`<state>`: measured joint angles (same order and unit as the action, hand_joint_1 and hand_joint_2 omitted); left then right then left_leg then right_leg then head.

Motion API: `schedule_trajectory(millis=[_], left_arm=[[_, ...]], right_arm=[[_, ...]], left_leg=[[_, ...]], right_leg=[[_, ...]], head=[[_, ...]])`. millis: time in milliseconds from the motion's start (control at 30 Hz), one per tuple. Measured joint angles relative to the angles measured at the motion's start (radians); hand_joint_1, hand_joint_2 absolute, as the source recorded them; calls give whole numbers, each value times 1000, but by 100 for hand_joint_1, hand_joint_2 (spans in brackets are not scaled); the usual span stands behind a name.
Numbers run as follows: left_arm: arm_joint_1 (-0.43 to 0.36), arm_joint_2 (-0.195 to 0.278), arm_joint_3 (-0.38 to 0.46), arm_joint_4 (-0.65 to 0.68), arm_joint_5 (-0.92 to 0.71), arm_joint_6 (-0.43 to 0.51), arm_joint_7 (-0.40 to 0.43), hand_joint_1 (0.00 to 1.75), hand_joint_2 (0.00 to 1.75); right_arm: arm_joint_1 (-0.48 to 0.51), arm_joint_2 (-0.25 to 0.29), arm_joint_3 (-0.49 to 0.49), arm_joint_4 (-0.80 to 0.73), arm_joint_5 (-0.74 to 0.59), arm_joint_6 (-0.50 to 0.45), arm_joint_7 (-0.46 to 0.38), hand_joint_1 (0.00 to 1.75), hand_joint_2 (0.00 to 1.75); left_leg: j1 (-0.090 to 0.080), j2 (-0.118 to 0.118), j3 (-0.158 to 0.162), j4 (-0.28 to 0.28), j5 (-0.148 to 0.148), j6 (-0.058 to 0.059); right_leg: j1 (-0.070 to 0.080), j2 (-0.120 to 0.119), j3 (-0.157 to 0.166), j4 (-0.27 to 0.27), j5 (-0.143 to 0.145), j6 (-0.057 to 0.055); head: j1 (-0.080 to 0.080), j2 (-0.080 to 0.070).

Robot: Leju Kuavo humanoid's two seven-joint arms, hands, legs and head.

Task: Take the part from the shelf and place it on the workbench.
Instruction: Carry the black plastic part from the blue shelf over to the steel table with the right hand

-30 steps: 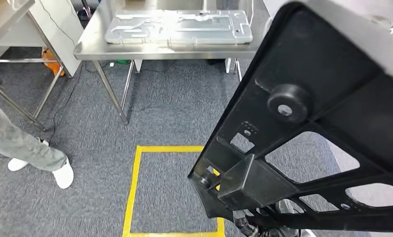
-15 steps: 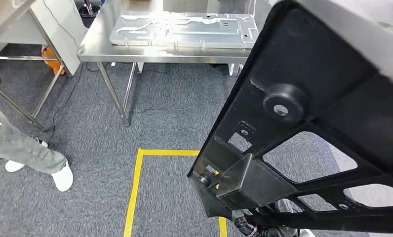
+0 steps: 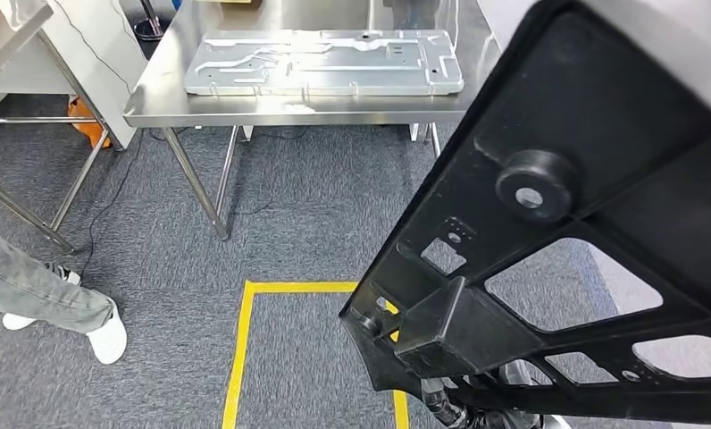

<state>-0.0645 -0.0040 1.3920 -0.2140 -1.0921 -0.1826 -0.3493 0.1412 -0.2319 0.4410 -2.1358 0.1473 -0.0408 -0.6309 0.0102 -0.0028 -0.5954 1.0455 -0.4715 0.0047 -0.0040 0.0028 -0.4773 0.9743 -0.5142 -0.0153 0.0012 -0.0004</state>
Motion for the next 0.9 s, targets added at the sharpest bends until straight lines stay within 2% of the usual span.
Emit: schedule_trajectory(millis=[33,67,167,200,233,300,333,367,400,467,500,533,600,667,700,733,800,833,867,900], left_arm=[[1,1,0,0,0,2,3,0,175],[3,2,0,0,0,3,5,0,175],[6,4,0,0,0,4,7,0,175],[5,4,0,0,-1,4,7,0,175],[3,4,0,0,-1,4,7,0,175],[3,5,0,0,-3,3,6,0,175],[4,5,0,0,-4,3,6,0,175],[4,5,0,0,-4,3,5,0,175],[4,5,0,0,-5,3,5,0,175],[4,2,0,0,-6,1,4,0,175],[3,0,0,1,-6,0,4,0,175],[3,-2,0,1,-6,-1,4,0,175],[3,-4,0,2,-6,-2,3,0,175],[4,-4,0,2,-6,-1,2,0,175],[3,-3,0,2,-6,-1,2,0,175],[2,-3,0,2,-6,-1,2,0,175],[1,-2,0,2,-6,0,1,0,175],[2,-1,0,2,-5,0,1,0,175],[4,-1,0,2,-5,0,2,0,175],[5,-1,0,2,-5,0,2,0,175]], right_arm=[[0,1,0,0,1,-1,0,175,175],[0,1,0,0,2,-3,0,175,175],[0,2,0,-2,3,-9,-1,175,175],[-1,2,0,-2,3,-11,-1,175,175],[-1,2,0,-3,3,-12,-1,175,175],[-1,2,0,-3,3,-14,-1,175,175],[0,2,0,-3,3,-14,-1,175,175],[0,2,0,-3,3,-15,-1,175,175],[0,2,0,-3,3,-15,-1,175,175],[0,2,0,-3,3,-15,-1,175,175],[0,2,-1,-3,4,-16,-2,175,175],[0,2,-1,-4,5,-17,-3,175,175],[2,3,-1,-9,8,-22,-7,175,175],[5,3,-1,-14,11,-30,-12,175,175],[5,4,-1,-16,12,-32,-14,175,175],[6,5,-1,-18,14,-33,-16,175,175],[8,7,-2,-19,16,-33,-17,175,175],[9,7,-2,-19,16,-33,-17,175,175],[10,7,-2,-19,16,-33,-17,175,175],[11,8,-2,-19,16,-33,-17,175,175]], left_leg=[[-2,1,10,-27,7,7],[-4,1,12,-33,-1,15],[0,-2,32,-41,5,38],[0,-2,39,-42,3,44],[0,-2,42,-43,-1,48],[-2,-2,48,-43,-9,53],[-3,-2,52,-43,-14,53],[-4,-3,59,-43,-20,53],[-7,-3,69,-43,-27,52],[-11,-4,91,-45,-40,50],[-11,-5,99,-48,-45,48],[-10,-6,102,-51,-50,43],[-8,-5,107,-44,-47,32],[-10,-2,112,-19,-51,22],[-10,-3,103,6,-66,18],[-9,-2,82,47,-92,14],[-2,-3,14,156,-147,3],[2,-3,-19,196,-159,-4],[6,-2,-38,207,-153,-11],[11,-2,-40,183,-125,-18]], right_leg=[[1,0,3,1,-6,7],[3,1,6,5,-9,13],[1,1,2,43,-19,29],[0,0,-18,81,-37,34],[-2,0,-51,139,-62,38],[-3,0,-137,267,-118,44],[-3,0,-170,305,-127,44],[-2,0,-187,307,-113,42],[0,0,-184,272,-78,36],[10,-1,-144,140,16,12],[17,-1,-128,89,36,-2],[24,0,-117,57,43,-13],[30,3,-109,32,39,-29],[21,3,-84,11,56,-34],[16,1,-71,6,56,-35],[13,-1,-61,3,54,-34],[11,-1,-53,4,44,-34],[9,0,-48,5,37,-32],[7,2,-42,7,30,-27],[3,3,-34,10,21,-22]], head=[[0,0],[0,0],[0,0],[0,0],[0,0],[0,0],[0,0],[0,0],[0,0],[0,0],[0,0],[-1,0],[-1,0],[-1,0],[-1,0],[-1,0],[-1,0],[-1,0],[-1,0],[-1,0]])
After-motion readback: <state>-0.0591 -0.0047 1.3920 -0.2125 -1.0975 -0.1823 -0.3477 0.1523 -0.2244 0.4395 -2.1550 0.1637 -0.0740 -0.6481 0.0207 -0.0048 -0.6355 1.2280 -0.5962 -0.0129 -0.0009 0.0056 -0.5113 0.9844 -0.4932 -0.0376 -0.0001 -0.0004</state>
